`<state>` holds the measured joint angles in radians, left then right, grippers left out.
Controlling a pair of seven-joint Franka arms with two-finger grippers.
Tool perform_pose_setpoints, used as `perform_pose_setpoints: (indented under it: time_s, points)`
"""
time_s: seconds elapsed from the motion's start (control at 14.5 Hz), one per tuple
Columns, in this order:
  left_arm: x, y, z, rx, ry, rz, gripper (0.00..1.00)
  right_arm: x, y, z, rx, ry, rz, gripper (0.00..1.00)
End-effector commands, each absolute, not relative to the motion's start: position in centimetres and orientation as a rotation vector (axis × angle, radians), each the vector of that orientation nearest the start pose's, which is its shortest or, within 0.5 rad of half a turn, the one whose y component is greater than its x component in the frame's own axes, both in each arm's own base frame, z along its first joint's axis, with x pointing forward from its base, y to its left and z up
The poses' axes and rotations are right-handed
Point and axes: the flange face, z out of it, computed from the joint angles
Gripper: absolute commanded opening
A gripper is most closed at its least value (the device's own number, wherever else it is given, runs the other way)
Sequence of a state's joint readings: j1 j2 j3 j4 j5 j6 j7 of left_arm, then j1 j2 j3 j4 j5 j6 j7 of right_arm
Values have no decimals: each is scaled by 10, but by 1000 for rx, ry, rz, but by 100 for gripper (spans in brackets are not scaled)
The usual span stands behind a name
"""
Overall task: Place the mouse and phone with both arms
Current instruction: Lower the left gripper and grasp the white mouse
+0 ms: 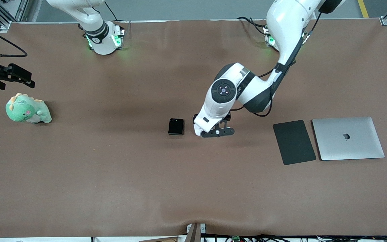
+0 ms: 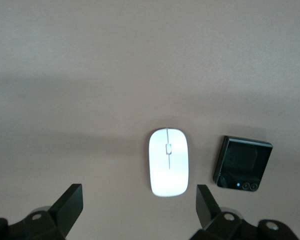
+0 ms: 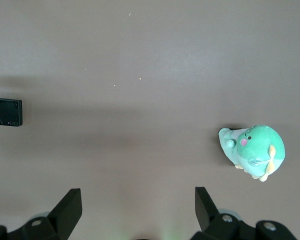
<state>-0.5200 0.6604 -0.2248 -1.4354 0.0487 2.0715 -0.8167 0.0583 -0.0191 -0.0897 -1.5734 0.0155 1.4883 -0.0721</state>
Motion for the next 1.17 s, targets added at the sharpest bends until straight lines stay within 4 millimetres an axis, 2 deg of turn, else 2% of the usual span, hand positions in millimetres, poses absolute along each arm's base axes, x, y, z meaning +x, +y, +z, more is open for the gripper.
perform_pose_setpoints:
  time_s: [0.0, 0.21, 0.55, 1.11]
  points:
    - [551, -478, 292, -3186, -158, 49, 100, 533, -14, 629, -3124, -75, 95, 100]
    - [546, -488, 269, -3192, -220, 45, 100, 533, -14, 629, -3124, -75, 95, 100]
    - [526, -511, 230, -3155, -240, 3, 100, 533, -15, 629, -3124, -73, 95, 100]
    - [520, -514, 192, -3143, -239, -7, 100, 538, -10, 631, -3120, -92, 73, 100]
